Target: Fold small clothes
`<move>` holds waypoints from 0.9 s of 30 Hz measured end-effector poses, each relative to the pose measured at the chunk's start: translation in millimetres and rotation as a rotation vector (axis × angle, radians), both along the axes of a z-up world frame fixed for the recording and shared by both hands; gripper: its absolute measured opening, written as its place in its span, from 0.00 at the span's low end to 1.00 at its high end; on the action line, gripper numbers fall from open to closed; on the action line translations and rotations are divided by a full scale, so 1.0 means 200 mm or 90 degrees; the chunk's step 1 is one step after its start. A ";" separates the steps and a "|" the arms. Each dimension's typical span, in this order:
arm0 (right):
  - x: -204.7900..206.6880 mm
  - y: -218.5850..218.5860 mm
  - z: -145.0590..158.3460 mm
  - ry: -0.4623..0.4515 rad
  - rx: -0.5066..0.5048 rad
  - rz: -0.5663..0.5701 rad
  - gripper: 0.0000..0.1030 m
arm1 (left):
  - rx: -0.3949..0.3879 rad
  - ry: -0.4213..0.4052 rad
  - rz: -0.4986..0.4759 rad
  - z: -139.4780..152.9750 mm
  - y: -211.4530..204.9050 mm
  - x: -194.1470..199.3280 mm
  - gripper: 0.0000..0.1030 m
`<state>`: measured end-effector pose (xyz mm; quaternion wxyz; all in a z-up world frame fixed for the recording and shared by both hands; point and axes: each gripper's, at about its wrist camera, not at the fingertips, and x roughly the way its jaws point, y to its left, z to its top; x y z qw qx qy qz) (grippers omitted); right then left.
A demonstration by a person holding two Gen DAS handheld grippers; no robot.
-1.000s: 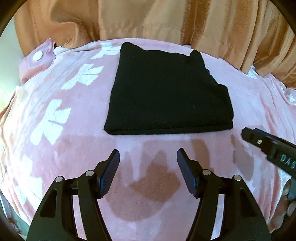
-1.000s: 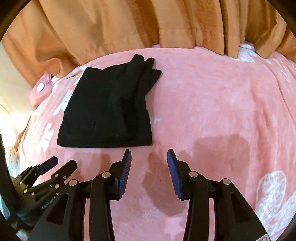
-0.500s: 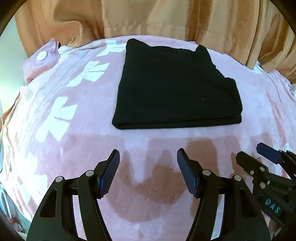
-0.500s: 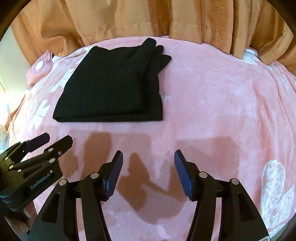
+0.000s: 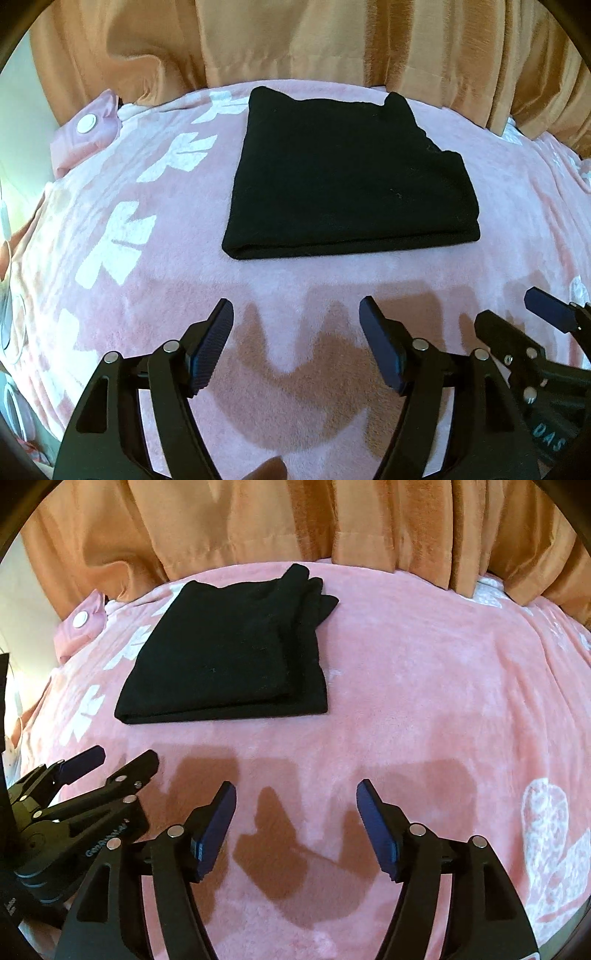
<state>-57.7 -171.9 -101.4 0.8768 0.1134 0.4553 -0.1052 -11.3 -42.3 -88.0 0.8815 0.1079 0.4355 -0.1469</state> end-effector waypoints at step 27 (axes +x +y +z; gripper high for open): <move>-0.01 0.02 0.03 -0.023 -0.029 -0.002 0.67 | 0.006 -0.028 0.009 0.02 0.00 -0.01 0.66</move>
